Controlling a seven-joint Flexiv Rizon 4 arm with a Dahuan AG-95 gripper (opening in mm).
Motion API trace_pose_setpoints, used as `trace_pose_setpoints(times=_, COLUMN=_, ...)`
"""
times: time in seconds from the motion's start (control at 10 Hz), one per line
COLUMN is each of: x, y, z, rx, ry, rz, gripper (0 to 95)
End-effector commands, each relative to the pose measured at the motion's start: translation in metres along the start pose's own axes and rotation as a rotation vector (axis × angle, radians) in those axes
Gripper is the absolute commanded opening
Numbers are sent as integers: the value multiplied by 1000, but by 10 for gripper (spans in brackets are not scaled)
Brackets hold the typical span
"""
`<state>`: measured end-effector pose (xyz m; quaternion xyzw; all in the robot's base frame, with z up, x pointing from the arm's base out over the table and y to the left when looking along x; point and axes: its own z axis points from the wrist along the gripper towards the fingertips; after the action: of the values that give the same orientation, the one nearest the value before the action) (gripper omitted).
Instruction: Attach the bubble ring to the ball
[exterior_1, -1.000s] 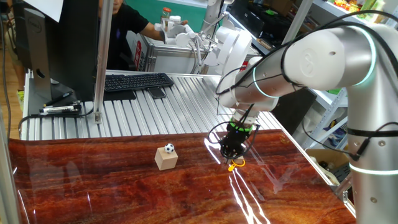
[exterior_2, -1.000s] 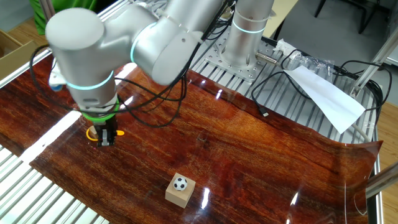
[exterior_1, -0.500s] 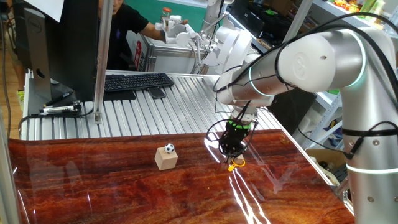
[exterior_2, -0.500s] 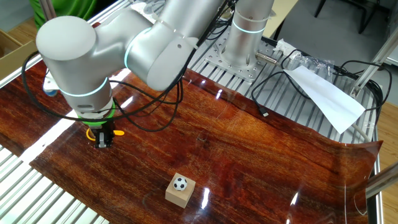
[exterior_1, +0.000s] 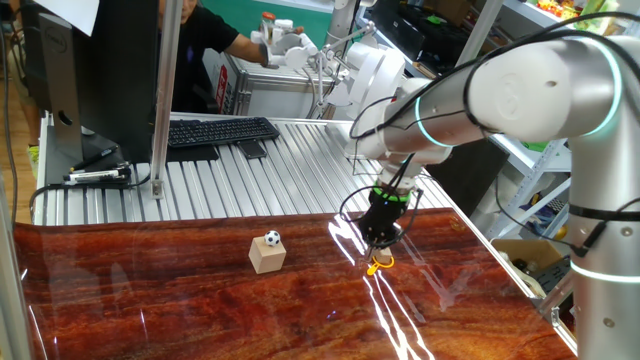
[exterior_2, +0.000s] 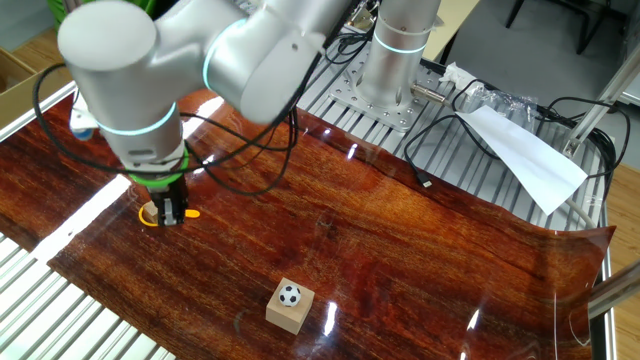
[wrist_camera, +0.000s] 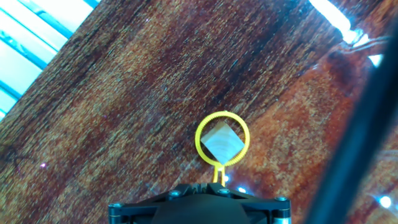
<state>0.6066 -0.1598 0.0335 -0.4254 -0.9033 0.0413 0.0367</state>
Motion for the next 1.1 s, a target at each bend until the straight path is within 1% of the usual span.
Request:
trace_pose_setpoints(times=0.1, x=2, y=0, z=-3, rx=7, ry=-8, rz=25, gripper=0)
trace_pose_setpoints(times=0.2, x=2, y=1, z=-3, rx=6, ry=-8, rz=27, gripper=0)
trace_pose_setpoints(times=0.3, x=2, y=1, z=-3, rx=1, ry=-1, rz=31, gripper=0)
trace_pose_setpoints(times=0.4, x=1, y=1, z=-4, rx=-13, ry=16, rz=41, gripper=0)
trace_pose_setpoints(times=0.5, x=1, y=1, z=-4, rx=-16, ry=20, rz=40, gripper=0)
trace_pose_setpoints(times=0.6, x=1, y=1, z=-4, rx=-30, ry=36, rz=36, gripper=0)
trace_pose_setpoints(times=0.8, x=1, y=2, z=-4, rx=-28, ry=30, rz=28, gripper=0)
trace_pose_setpoints(times=0.9, x=1, y=2, z=-3, rx=-19, ry=19, rz=36, gripper=0)
trace_pose_setpoints(times=1.0, x=1, y=2, z=-3, rx=-15, ry=17, rz=64, gripper=0)
trace_pose_setpoints(times=1.1, x=1, y=2, z=-3, rx=-15, ry=18, rz=70, gripper=0)
